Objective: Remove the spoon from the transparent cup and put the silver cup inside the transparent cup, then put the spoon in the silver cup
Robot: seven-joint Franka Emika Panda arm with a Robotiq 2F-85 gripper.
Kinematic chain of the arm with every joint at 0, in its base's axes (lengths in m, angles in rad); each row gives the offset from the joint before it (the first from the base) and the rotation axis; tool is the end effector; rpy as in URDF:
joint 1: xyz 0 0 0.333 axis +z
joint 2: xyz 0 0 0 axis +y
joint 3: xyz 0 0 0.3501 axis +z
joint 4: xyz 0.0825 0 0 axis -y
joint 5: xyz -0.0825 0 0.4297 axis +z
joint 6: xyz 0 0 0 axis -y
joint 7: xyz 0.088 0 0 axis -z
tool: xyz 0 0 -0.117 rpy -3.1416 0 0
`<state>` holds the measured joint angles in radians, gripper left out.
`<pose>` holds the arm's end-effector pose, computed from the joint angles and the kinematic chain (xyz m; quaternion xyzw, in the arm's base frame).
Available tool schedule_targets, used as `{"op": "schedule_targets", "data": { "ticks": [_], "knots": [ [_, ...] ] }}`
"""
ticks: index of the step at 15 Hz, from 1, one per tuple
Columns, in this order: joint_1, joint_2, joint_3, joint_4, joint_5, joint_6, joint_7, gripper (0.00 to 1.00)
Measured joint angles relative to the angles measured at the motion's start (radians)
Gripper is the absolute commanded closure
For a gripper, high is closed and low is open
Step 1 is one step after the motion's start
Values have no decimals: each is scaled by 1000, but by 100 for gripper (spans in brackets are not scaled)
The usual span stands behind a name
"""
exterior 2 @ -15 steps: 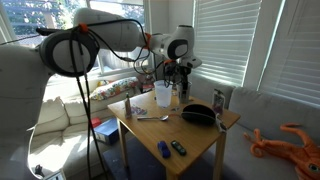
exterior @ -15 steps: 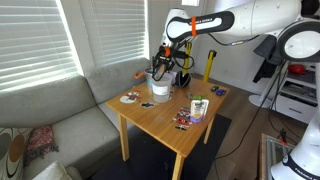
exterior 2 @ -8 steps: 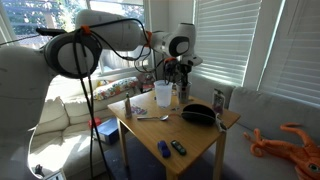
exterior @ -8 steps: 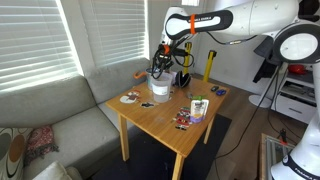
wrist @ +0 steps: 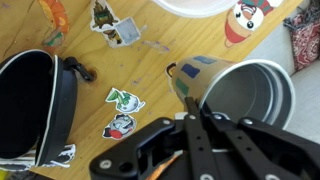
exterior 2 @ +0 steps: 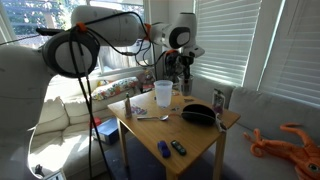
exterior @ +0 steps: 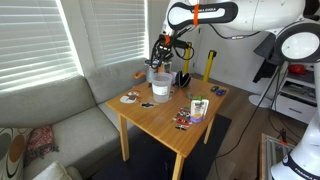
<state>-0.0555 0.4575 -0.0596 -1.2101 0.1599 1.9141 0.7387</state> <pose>0.7756 -0.0659 0.5604 -0.8960 0.4216 -0.0970 0.0999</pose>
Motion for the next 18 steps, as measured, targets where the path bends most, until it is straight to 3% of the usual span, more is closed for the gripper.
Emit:
{"op": "schedule_targets", "data": {
  "ticks": [9,18],
  "knots": [
    [4,-196,44,-49,59,2,-63,99],
    [7,-264,71,-169,67,-134,-133,99]
  ]
}}
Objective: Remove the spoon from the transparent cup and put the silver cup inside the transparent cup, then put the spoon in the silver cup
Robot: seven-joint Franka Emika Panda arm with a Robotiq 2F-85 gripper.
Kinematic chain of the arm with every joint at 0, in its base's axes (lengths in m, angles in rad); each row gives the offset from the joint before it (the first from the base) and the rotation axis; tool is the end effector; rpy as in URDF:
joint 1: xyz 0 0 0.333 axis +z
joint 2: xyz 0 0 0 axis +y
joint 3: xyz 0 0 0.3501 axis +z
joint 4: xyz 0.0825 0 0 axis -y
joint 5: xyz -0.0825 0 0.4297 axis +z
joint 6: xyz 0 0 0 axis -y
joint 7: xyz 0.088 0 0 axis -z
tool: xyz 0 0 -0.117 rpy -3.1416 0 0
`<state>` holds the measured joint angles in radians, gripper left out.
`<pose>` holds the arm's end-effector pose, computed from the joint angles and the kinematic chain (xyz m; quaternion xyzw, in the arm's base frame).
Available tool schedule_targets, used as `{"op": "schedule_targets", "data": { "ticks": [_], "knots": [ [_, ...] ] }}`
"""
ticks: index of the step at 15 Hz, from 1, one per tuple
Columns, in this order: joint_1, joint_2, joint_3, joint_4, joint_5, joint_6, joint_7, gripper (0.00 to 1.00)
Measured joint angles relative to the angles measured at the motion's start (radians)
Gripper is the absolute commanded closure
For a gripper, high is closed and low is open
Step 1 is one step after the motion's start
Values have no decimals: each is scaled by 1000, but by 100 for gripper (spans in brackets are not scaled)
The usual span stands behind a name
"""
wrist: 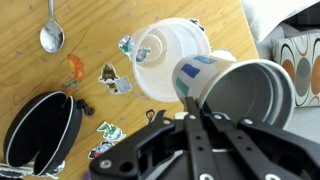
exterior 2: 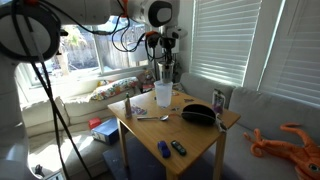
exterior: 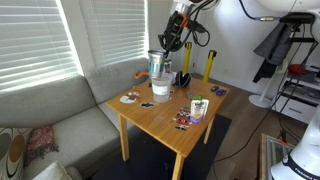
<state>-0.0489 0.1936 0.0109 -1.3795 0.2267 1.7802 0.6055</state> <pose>0.6887 -0.0054 0.6483 -0.9336 0.3240 -0.0668 0.1377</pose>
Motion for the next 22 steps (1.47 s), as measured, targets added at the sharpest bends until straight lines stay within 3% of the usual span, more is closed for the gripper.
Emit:
{"op": "schedule_targets", "data": {
  "ticks": [5,6,7,10,15,19,22],
  "knots": [
    [2,-12,-2,-50,-7,-31,-11,99],
    [2,-13,-4,-59,-10,-36,-11,93],
    [2,-13,-5,-68,-14,-44,-11,69],
    [4,-13,-8,-93,-28,-67,-11,60],
    [3,-14,-28,-104,-32,-95,-10,26],
    [1,-15,-67,-105,-77,-154,132,0],
    [-3,-4,-96,-121,-97,-185,242,0]
  ]
}}
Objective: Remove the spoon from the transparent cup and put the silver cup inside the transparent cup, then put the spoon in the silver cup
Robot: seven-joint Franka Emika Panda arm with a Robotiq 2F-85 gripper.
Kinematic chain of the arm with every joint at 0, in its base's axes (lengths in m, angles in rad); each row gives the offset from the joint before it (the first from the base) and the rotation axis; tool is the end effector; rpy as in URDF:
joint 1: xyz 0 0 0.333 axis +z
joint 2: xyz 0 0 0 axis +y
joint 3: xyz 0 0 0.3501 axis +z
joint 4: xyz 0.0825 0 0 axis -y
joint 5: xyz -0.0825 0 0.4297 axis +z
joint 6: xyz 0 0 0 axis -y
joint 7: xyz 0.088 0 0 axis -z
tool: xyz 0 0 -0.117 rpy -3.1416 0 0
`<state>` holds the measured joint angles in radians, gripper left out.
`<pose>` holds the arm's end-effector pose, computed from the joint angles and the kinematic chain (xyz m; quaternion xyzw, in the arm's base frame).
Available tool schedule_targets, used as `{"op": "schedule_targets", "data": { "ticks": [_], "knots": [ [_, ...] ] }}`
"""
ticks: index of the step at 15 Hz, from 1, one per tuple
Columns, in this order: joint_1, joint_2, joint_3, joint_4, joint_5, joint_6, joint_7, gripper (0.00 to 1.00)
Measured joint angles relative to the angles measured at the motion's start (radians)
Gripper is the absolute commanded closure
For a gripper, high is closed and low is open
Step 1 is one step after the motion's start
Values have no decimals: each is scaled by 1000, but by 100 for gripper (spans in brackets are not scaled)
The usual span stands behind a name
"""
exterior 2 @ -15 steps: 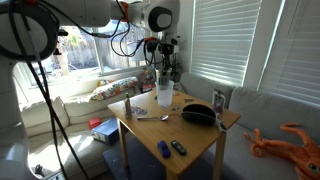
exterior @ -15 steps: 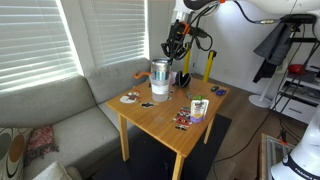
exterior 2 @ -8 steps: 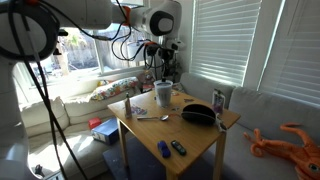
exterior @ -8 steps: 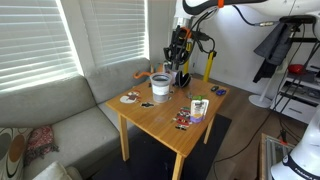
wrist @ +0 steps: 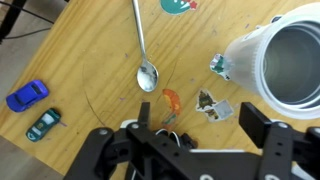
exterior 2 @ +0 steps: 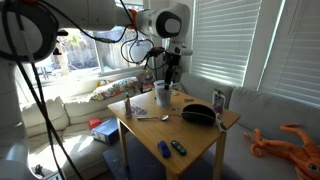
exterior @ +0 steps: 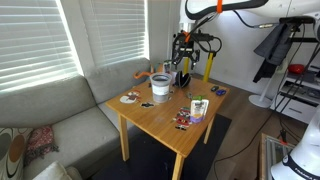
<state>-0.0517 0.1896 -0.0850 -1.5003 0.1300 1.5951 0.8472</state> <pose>0.6564 -0.0705 0.5685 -0.8770 0.4748 0.0638 0.0369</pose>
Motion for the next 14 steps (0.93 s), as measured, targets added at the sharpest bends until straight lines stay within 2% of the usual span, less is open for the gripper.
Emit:
{"op": "schedule_targets", "data": {
  "ticks": [4,9,13,14],
  "knots": [
    [-2,27,-14,-53,-1,-86,63,0],
    [-2,45,-21,-155,-8,-91,77,0],
    [5,45,-19,-243,-7,-27,77,0],
    [7,45,-18,-266,-7,5,77,4]
  ]
}}
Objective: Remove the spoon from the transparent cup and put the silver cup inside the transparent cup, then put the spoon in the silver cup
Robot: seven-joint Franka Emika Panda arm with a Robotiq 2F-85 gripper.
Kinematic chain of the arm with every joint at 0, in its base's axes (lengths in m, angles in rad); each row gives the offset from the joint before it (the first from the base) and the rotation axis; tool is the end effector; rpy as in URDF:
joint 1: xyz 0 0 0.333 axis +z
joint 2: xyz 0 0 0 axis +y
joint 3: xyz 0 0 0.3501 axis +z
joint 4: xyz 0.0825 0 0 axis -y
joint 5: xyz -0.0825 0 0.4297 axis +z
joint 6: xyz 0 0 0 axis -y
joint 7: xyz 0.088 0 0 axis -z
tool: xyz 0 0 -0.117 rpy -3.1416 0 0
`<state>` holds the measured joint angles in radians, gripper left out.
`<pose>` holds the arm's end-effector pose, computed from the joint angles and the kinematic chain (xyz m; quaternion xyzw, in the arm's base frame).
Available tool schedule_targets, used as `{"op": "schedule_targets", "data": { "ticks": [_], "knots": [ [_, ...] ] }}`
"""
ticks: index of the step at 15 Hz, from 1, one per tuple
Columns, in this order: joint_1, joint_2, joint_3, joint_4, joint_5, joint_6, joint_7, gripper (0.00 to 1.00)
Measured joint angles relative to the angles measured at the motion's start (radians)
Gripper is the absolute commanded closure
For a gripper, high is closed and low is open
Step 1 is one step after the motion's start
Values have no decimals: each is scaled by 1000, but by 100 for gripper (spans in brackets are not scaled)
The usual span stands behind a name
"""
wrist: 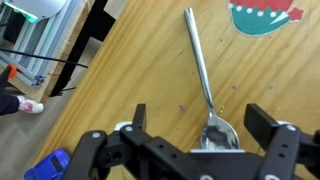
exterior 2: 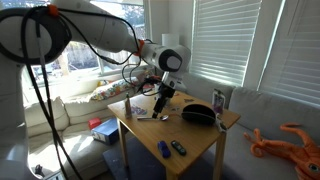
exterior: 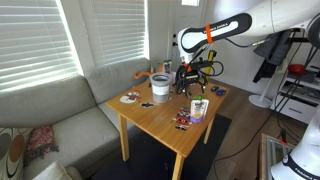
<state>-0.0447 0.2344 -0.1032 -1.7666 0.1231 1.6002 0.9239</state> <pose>0.6179 -0.0743 0.4093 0.8340 -0.5127 -0.2014 0.0306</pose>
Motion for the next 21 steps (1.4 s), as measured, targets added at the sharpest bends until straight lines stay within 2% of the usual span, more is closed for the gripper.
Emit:
{"op": "schedule_targets", "data": {
  "ticks": [1,2,4,12,14,21],
  "knots": [
    [2,0,0,-22,1,35,0,20],
    [5,0,0,-43,2,68,0,29],
    [9,-5,2,-75,9,122,0,37],
    [12,-75,11,-153,17,229,0,95],
    [12,-91,11,-163,17,238,0,100],
    [6,-124,7,-169,-1,242,0,98]
  ]
}}
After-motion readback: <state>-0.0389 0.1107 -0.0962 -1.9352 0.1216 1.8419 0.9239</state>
